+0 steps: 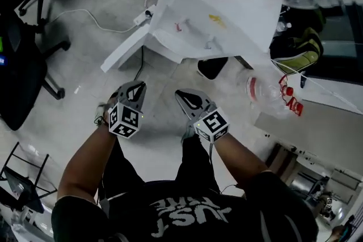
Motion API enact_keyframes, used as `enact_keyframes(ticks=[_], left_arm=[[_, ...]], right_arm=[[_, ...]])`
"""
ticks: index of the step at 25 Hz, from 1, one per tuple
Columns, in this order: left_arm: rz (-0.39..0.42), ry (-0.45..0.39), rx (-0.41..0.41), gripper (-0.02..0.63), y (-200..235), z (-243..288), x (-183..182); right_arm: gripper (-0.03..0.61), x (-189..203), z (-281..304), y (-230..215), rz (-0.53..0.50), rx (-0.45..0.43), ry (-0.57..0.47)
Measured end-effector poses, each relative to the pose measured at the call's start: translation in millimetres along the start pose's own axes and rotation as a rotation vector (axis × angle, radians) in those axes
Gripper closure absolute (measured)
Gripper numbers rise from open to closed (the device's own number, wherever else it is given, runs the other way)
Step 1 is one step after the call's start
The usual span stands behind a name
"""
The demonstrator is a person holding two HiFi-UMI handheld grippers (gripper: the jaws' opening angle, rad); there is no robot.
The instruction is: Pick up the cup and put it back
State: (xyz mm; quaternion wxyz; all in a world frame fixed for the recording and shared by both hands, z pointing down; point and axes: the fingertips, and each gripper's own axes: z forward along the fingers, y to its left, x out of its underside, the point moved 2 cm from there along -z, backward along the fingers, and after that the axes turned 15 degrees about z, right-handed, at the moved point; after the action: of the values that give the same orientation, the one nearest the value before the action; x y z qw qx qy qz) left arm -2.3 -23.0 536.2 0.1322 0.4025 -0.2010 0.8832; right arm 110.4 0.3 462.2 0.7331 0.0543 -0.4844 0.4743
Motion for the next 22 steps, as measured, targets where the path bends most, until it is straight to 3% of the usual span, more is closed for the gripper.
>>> enact_keyframes(ticks=[5,8,15,22], left_arm=[[-0.112,-0.136,-0.02,0.606,18.9,-86.6,-90.2],[-0.127,-0.23,-0.018,0.606,41.6,-132.7,-149.1],[-0.154,-0.35,-0.023,0.606,58.5,-239.6,-260.4],[-0.172,-0.491,-0.036,0.606,85.1,-317.8,-361.1]], right_arm=[[0.545,-76.1,-56.0,36.6,0.007,0.017,-0.049],[0.545,-123.6,-84.3,56.1,0.004,0.024,-0.101],[0.545,-195.9,-167.4,123.3,0.014,-0.046,-0.142],[0.546,-270.0,-245.6,159.6,0.027,-0.089,-0.284]])
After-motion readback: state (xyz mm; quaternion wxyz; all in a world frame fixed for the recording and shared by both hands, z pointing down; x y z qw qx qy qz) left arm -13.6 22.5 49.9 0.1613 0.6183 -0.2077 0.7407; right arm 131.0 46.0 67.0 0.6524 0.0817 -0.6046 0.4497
